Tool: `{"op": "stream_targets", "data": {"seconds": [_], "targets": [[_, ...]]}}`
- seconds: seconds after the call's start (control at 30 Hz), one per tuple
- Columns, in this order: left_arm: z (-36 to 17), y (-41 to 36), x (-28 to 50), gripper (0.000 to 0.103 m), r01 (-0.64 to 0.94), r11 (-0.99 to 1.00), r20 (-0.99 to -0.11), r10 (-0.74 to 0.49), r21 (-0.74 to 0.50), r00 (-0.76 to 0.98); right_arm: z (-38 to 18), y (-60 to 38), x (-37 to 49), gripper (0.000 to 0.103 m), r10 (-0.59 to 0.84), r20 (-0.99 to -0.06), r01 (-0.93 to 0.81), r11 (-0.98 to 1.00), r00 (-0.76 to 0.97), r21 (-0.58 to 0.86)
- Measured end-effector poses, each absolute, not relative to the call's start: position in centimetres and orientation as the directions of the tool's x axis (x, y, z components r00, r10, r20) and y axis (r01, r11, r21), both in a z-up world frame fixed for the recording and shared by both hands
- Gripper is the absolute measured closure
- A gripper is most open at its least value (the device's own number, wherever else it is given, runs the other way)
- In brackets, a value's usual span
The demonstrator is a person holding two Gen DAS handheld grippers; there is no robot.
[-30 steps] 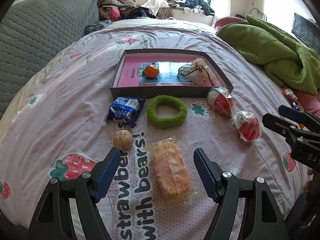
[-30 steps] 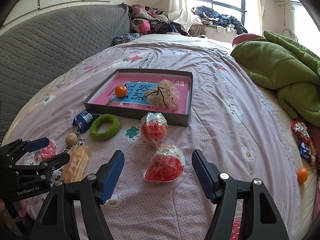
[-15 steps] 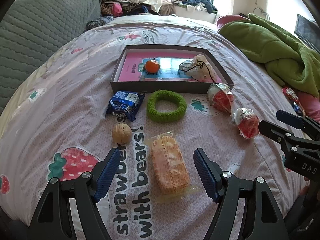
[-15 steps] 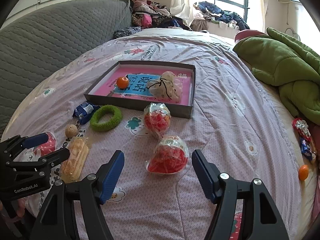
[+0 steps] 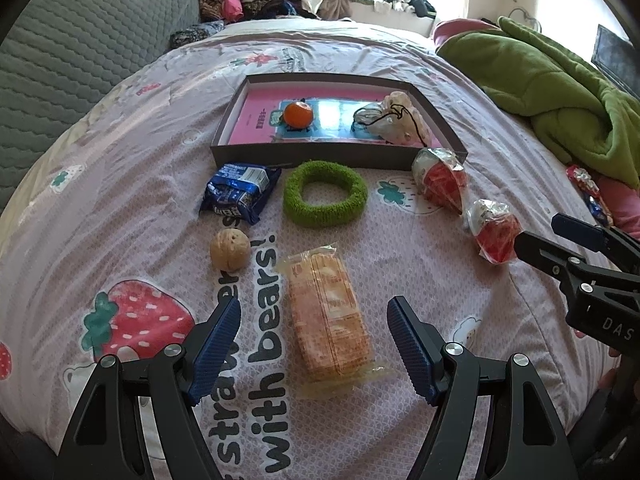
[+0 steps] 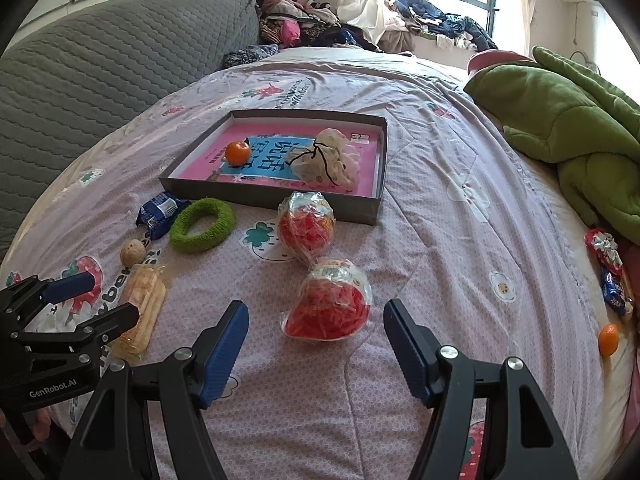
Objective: Organize objects
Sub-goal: 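Move the right gripper toward the clear bag of red candy while the left gripper approaches the bread loaf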
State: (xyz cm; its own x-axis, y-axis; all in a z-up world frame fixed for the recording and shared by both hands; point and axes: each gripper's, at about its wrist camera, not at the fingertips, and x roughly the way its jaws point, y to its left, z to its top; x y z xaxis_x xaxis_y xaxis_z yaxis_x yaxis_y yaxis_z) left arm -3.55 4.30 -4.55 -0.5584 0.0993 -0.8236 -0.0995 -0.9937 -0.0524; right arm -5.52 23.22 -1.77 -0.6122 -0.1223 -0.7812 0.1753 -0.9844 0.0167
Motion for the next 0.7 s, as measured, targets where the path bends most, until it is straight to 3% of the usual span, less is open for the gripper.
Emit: {"op": "stream_targets", "data": {"seconds": [0.7], "targets": [[-6.1, 4.7, -4.3, 0.026, -0.077, -0.995, -0.858, 0.087, -0.056, -0.505, -3.7, 23.9, -6.9, 0.034, -0.101, -0.785, 0.128, -0.991, -0.611, 0.028]]}}
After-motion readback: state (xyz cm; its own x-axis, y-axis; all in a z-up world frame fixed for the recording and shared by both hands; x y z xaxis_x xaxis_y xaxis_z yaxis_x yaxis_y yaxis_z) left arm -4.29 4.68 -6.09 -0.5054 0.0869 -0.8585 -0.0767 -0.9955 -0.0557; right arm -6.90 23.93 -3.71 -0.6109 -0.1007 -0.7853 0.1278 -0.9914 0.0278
